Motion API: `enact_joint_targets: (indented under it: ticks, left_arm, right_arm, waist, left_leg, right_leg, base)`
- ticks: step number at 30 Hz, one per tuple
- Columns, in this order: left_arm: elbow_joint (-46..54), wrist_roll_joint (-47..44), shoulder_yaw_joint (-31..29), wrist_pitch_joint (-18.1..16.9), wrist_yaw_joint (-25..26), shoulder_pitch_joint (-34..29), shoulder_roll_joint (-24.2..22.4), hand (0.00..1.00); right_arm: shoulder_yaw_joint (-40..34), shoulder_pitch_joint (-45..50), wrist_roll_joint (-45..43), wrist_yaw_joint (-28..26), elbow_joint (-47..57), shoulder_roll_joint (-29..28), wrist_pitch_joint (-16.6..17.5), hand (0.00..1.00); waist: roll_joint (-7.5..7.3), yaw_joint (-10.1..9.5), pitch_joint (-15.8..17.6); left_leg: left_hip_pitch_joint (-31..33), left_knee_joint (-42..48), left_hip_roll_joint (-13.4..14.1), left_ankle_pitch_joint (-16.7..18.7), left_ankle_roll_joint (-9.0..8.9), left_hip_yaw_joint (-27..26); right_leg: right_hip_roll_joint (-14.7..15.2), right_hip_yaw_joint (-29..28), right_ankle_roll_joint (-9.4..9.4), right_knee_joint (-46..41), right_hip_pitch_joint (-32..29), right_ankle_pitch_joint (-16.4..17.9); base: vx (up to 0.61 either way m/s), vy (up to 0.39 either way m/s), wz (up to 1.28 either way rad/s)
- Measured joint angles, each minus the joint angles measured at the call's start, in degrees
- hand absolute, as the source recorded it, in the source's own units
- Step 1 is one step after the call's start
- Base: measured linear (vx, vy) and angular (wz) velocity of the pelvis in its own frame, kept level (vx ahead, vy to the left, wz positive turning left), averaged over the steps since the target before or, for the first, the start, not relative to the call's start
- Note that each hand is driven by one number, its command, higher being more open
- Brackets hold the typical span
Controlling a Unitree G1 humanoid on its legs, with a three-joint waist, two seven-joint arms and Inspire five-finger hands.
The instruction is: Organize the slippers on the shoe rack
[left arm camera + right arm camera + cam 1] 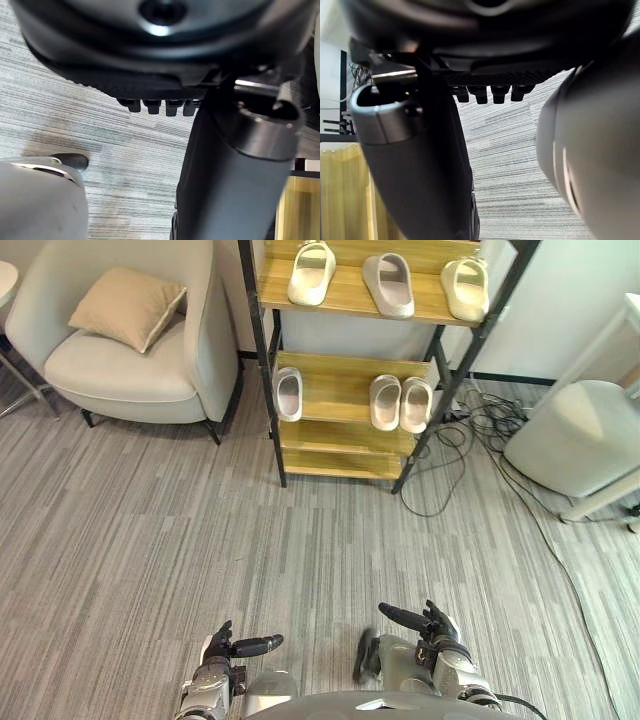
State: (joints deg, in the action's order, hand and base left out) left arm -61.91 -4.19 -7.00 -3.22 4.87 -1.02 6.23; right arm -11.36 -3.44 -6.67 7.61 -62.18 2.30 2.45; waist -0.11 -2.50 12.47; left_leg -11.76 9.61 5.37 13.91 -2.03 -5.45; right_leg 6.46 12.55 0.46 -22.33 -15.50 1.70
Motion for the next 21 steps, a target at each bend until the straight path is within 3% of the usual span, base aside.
enact_joint_targets:
  ticks: [2, 4, 6, 8, 10, 12, 13, 14, 15, 17, 18, 20, 21]
  left_arm:
    - [-0.2, 0.3, -1.3, 0.1, 0.1, 0.0, -1.9, 1.0]
    - [-0.1, 0.4, -1.8, 0.1, -0.1, 0.1, -2.4, 1.0]
    - [2.0, 0.3, -5.1, 0.1, -0.4, -0.1, -4.5, 1.0]
    - [4.5, 0.2, -5.2, -0.1, -0.5, -0.1, -4.5, 1.0]
    - [5.8, 0.2, -5.0, -0.5, -0.5, 0.1, -4.3, 1.0]
    - [6.2, 0.1, -4.5, -0.6, -0.5, 0.3, -4.2, 1.0]
    - [6.6, -0.3, -4.1, -0.6, -0.5, 0.4, -4.3, 1.0]
    - [6.6, -0.3, -4.0, -0.6, -0.5, 0.6, -4.3, 1.0]
    - [5.9, -0.8, -3.2, -0.6, -0.3, 0.9, -3.6, 1.0]
    - [5.3, -1.2, -3.1, -0.5, -0.3, 1.2, -2.6, 1.0]
    - [5.2, -1.2, -3.0, -0.5, -0.3, 1.4, -2.6, 1.0]
    - [3.7, -1.3, -2.9, -0.3, -0.3, 1.9, -2.1, 1.0]
    - [2.9, -1.3, -2.8, -0.1, -0.3, 1.8, -1.8, 1.0]
  right_arm:
    - [-1.6, 0.2, 0.0, 0.1, -0.3, 0.6, 0.0, 1.0]
    - [-3.1, 0.5, 0.0, 0.0, -0.3, 0.6, -0.1, 1.0]
    - [-3.0, 2.6, -0.2, 0.2, 1.4, 0.6, -0.2, 1.0]
    - [-2.7, 3.0, -0.3, 0.5, 1.8, 0.0, -0.1, 1.0]
    - [-2.7, 2.9, -0.5, 0.5, 1.8, -0.9, 0.0, 1.0]
    - [-2.7, 2.8, -0.7, 0.5, 1.7, -1.1, -0.1, 1.0]
    - [-2.7, 2.7, -0.7, 0.7, 1.4, -1.2, -0.1, 1.0]
    - [-2.7, 2.6, -0.7, 0.7, 1.1, -1.3, -0.1, 1.0]
    - [-2.2, 2.5, -0.6, 0.9, -0.4, -1.4, -0.4, 1.0]
    - [-1.9, 2.5, -0.6, 0.8, -0.6, -2.2, -0.6, 1.0]
    - [-2.0, 2.5, -0.6, 0.8, -0.6, -2.3, -0.6, 1.0]
    - [-1.9, 1.9, -0.2, 0.4, -0.7, -2.6, -0.8, 1.0]
    - [-1.3, 1.7, -0.1, 0.2, -0.6, -2.7, -0.6, 1.0]
  waist:
    - [1.64, 0.21, -0.2]
    - [2.33, 0.35, -0.3]
    - [2.86, 0.22, 0.2]
    - [2.61, -0.58, 0.5]
    - [1.29, -0.73, 0.7]
    - [1.13, -0.94, 0.8]
    - [0.93, -1.39, 0.9]
    - [0.77, -1.71, 1.0]
    - [-0.49, -3.18, 0.9]
    - [-1.98, -2.99, 0.5]
    - [-2.04, -3.02, 0.4]
    - [-2.01, -3.36, 0.5]
    - [-2.12, -3.48, 0.4]
  left_leg:
    - [-0.8, 1.1, 1.6, 0.4, -0.64, 1.2]
    - [1.6, 8.8, 3.5, 0.8, -1.54, 2.3]
    - [13.2, 36.9, 8.6, -1.3, -4.45, 4.2]
    - [20.2, 47.5, 11.2, 0.3, -4.3, 1.7]
    - [25.7, 42.4, 9.7, 2.1, -3.17, -1.9]
    - [27.5, 35.1, 7.4, 2.5, -3.18, -2.2]
    - [28.5, 25.7, 4.5, 1.8, -3.03, -2.0]
    - [28.5, 20.6, 3.2, 0.4, -2.86, -2.0]
    - [25.1, 11.3, -0.2, -9.3, 1.41, -2.8]
    - [24.8, 12.3, -1.6, -6.8, 2.75, -3.4]
    - [24.8, 12.6, -1.6, -6.5, 2.93, -3.4]
    - [21.6, 13.4, -1.5, -3.7, 3.49, -5.2]
    - [17.9, 11.8, -1.6, -2.6, 3.89, -6.5]
  right_leg:
    - [-0.5, 1.6, -0.72, -3.5, 0.0, 4.7]
    - [-1.5, 3.1, -1.37, -4.0, 2.2, 7.4]
    - [-4.3, 5.8, -2.25, -0.5, 9.7, 9.7]
    - [-5.9, 6.2, -2.83, 2.5, 14.5, 10.7]
    - [-5.8, 5.9, -2.19, 6.8, 18.6, 10.5]
    - [-5.4, 5.6, -1.97, 8.9, 20.1, 10.3]
    - [-4.7, 5.1, -1.37, 10.4, 21.5, 10.4]
    - [-4.2, 4.7, -0.71, 10.8, 22.1, 10.6]
    - [-2.6, 1.8, 1.54, 12.6, 24.2, 11.3]
    - [-0.8, 0.6, 2.55, 12.8, 24.7, 10.7]
    - [-0.6, 0.5, 2.56, 12.5, 24.7, 10.7]
    - [0.6, -1.9, 3.17, 3.1, 22.5, 11.1]
    - [1.9, -3.5, 5.56, -7.5, 19.1, 10.3]
  base:
    - [0.42, -0.243, 0.26]
    - [0.53, -0.32, 0.36]
    - [0.37, -0.23, 0.41]
    - [0.3, -0.117, 0.07]
    - [0.4, -0.07, -0.01]
    - [0.32, 0.043, -0.1]
    - [0.41, 0.165, -0.18]
    - [0.53, 0.221, -0.49]
    - [0.56, 0.204, -0.37]
    - [0.5, 0.167, -0.14]
    - [0.4, 0.161, -0.16]
    - [0.28, 0.113, -0.38]
    - [0.38, 0.11, -0.51]
